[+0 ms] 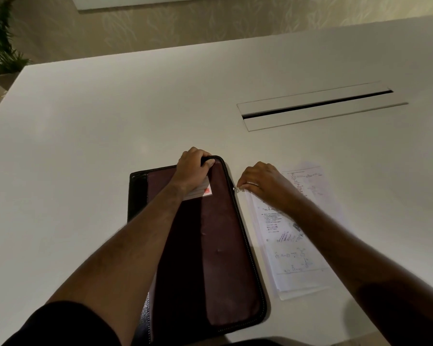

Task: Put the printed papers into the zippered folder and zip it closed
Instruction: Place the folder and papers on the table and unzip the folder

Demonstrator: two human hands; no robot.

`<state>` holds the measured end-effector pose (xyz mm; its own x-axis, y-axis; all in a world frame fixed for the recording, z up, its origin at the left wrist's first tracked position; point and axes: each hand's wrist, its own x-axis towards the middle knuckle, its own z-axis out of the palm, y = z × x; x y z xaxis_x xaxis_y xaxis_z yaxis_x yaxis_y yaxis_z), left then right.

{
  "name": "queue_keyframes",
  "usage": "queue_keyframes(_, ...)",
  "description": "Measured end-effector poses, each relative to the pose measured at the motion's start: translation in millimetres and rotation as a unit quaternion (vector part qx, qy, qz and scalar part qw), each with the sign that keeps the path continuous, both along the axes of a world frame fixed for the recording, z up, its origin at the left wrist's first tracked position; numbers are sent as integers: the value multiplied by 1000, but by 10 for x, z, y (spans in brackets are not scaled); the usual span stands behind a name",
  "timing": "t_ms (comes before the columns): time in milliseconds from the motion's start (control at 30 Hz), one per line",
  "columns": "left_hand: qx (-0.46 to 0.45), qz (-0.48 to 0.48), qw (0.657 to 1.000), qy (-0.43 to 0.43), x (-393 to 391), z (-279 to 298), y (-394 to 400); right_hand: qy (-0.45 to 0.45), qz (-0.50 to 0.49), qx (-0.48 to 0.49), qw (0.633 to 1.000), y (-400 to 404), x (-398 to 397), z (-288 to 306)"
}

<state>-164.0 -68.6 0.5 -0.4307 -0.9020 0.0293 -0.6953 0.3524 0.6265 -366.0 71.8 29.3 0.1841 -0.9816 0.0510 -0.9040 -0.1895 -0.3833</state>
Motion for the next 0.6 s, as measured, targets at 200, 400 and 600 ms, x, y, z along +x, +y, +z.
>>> queue_keyframes(200,-6,-3,1000,1,0,-25,10,-13,1,8,1000,182,15,-36)
queue_keyframes(400,-7,0,1000,4,10,-29,21,-33,-2,12,999,376,47,-71)
queue_keyframes(600,-10,-3,1000,-1,1,-24,26,-42,-10,30,999,620,101,-53)
